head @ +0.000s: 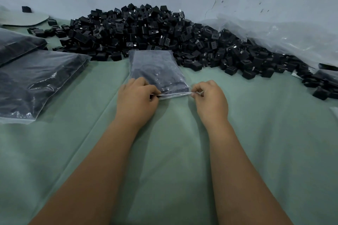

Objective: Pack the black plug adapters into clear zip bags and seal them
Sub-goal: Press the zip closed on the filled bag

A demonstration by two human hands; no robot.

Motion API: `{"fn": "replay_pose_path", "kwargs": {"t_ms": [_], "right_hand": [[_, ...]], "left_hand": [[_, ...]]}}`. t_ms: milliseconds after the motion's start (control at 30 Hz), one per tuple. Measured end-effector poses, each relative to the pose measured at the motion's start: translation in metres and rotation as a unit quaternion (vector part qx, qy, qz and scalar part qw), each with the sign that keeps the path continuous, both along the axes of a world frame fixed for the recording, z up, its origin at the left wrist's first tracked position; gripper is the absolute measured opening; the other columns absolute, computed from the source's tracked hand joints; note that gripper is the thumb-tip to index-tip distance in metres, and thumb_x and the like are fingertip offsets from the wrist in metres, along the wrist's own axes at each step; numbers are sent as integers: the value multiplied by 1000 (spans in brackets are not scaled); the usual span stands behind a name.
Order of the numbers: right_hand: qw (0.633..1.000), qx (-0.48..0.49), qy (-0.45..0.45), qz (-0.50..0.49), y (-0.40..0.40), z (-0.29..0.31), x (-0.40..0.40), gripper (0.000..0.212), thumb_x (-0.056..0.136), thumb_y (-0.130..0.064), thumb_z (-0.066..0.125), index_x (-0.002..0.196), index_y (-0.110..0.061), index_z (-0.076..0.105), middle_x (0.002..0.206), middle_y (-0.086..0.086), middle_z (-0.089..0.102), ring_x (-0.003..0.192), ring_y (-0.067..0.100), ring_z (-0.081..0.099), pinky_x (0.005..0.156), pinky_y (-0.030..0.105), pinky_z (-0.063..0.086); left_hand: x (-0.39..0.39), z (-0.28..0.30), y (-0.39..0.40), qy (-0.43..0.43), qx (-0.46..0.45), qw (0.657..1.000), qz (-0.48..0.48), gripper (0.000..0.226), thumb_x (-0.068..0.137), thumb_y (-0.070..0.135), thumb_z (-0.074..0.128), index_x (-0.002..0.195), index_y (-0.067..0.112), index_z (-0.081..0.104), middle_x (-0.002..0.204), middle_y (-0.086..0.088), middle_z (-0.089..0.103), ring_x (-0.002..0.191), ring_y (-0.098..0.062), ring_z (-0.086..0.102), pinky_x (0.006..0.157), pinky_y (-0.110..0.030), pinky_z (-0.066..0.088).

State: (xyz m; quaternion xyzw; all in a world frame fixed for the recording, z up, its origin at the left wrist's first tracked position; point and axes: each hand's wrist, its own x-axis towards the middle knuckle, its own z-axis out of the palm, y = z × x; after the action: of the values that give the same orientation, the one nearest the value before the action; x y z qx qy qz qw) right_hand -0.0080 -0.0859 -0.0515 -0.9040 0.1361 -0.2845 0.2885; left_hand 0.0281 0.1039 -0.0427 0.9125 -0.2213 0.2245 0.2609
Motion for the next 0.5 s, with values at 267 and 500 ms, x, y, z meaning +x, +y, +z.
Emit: {"fn": "replay_pose_path", "kwargs": {"t_ms": [267,500], "right_hand": [[998,-34,7,45,4,3,-3,13,87,-11,64,81,-22,60,88,-11,46,91,11,44,67,27,37],[999,-43,21,3,2,3,-3,11,85,-8,66,85,-19,66,85,-6,51,87,17,53,65,27,38]], "left_hand": [[-3,0,0,-22,-2,999,-31,17,84,27,70,99,21,74,89,-1,59,91,-26,53,84,-42,44],[-2,-1,-1,-26,1,999,-38,15,89,28,68,98,20,77,89,-1,63,92,-26,52,83,-44,44]]}}
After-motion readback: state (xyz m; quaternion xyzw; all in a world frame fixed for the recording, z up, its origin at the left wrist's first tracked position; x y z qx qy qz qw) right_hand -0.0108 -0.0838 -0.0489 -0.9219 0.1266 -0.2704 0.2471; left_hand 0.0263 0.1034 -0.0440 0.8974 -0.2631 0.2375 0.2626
